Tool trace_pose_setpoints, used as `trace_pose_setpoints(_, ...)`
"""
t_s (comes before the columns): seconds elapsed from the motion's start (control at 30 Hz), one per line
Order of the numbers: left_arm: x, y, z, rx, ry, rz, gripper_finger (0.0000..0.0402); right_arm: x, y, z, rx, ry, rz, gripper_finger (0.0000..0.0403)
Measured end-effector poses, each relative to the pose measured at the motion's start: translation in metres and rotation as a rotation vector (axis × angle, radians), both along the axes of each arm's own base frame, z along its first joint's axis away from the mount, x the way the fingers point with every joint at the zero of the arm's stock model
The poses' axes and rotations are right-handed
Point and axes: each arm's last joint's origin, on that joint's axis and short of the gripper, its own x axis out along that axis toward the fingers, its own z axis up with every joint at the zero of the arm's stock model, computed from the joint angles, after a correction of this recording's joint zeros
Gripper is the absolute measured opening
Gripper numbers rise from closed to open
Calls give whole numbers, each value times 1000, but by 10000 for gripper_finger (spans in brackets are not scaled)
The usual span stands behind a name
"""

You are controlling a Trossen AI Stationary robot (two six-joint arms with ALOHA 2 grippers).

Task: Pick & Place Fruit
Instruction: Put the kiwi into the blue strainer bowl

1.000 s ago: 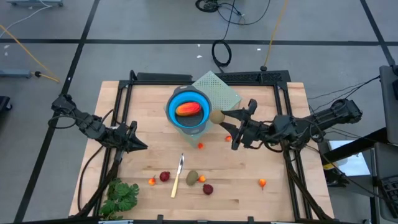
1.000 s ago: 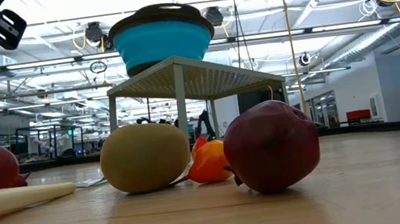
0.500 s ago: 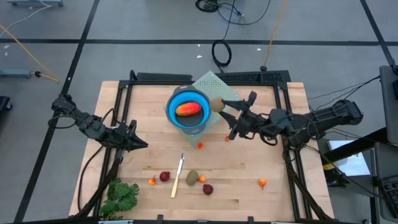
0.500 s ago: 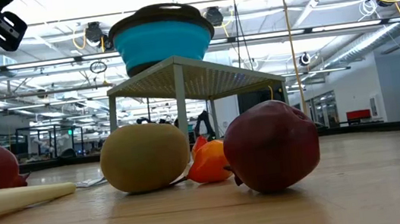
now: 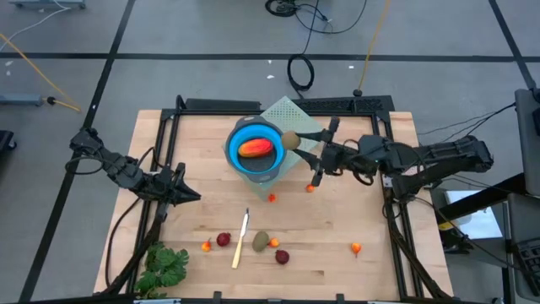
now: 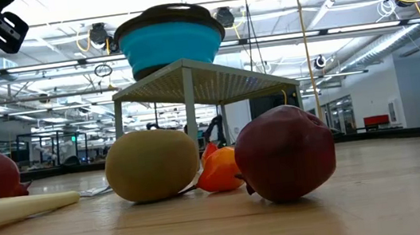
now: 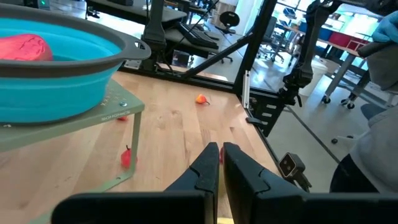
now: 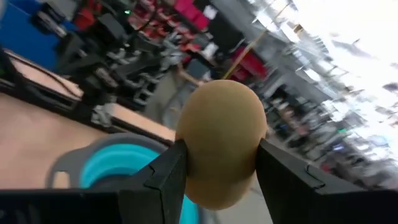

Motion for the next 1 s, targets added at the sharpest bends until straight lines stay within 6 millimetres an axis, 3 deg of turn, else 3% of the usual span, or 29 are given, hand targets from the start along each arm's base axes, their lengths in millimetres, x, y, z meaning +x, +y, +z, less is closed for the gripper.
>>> trace_pose_setpoints(0.3,0,0,0,2,1,0,21,10,-15,5,174,55,118,165)
trace_pose_setpoints(0.83,0,0,0,-4,-3,3,21,40,-39,-16,306,178,250,165)
trace_pose_setpoints(1.0,1,2,8,-37,-75,85,21,44,-40,-18,334,180,296,165)
